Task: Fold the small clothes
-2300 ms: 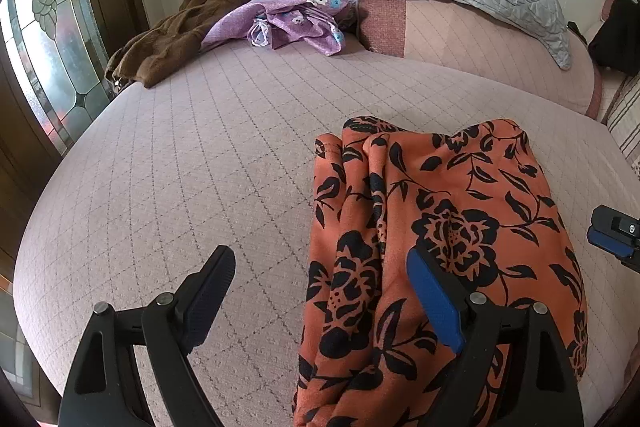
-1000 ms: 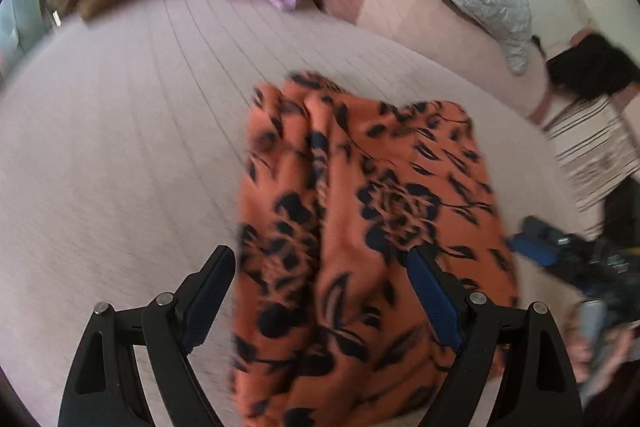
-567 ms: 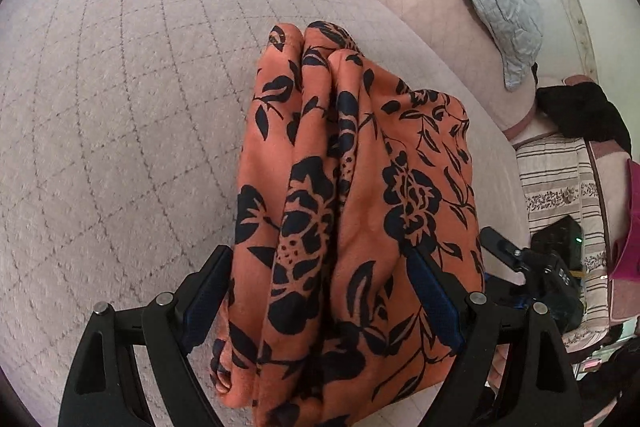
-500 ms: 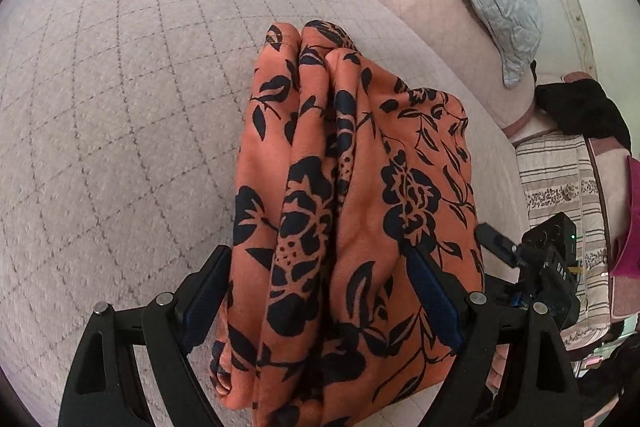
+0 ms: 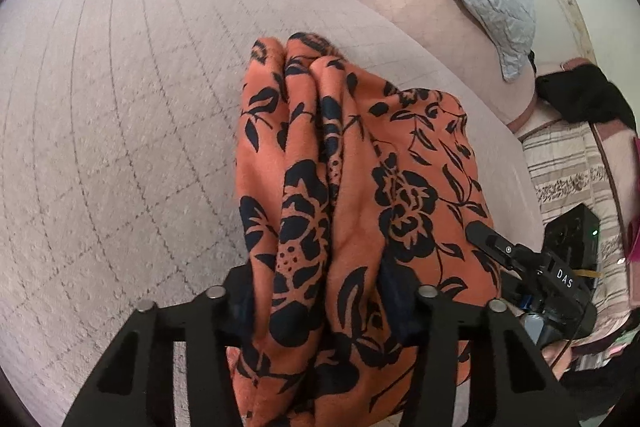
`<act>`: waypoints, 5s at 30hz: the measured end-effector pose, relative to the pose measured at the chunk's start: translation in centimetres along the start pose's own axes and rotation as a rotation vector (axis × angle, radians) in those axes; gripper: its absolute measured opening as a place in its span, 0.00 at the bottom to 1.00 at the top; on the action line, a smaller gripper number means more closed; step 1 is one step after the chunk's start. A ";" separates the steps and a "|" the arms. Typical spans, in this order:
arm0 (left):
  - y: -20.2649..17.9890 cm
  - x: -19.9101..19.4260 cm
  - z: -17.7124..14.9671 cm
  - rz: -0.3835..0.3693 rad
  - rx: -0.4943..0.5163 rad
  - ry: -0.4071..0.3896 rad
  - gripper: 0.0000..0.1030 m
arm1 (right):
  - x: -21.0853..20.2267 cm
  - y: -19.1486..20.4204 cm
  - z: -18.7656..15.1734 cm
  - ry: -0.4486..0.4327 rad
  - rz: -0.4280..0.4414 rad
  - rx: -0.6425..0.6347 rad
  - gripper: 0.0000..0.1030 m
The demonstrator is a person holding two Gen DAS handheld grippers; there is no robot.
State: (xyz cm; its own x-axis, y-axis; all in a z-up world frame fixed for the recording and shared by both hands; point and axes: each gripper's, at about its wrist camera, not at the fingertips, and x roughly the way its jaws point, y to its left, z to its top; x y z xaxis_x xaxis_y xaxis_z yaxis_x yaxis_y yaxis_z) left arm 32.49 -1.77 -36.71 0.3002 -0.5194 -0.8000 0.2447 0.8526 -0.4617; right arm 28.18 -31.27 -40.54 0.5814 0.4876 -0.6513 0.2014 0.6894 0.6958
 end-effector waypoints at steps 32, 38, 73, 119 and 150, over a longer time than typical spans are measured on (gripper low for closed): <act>-10.6 -6.3 -5.8 0.142 0.263 -0.295 0.35 | -12.9 2.8 -4.1 -0.319 -0.065 -0.276 0.46; -13.2 -7.0 -7.7 0.137 0.286 -0.331 0.35 | -16.6 2.3 -6.1 -0.403 -0.063 -0.311 0.46; -13.3 -3.3 -7.7 0.257 0.308 -0.246 0.25 | -13.1 -0.1 -7.5 -0.330 -0.202 -0.339 0.46; -10.2 -1.6 -7.6 0.448 0.373 -0.256 0.83 | -7.8 0.7 -2.4 -0.169 -0.426 -0.273 0.57; -19.3 -22.6 -11.1 0.488 0.346 -0.583 0.96 | -27.4 13.1 -15.3 -0.555 -0.491 -0.489 0.67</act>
State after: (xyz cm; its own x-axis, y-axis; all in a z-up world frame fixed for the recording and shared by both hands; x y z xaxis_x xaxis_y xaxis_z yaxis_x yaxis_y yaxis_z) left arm 10.76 -5.89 -13.92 0.8517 -0.1235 -0.5092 0.2040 0.9733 0.1051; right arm 2.81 -27.42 -18.23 0.8421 -0.1658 -0.5132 0.2431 0.9661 0.0868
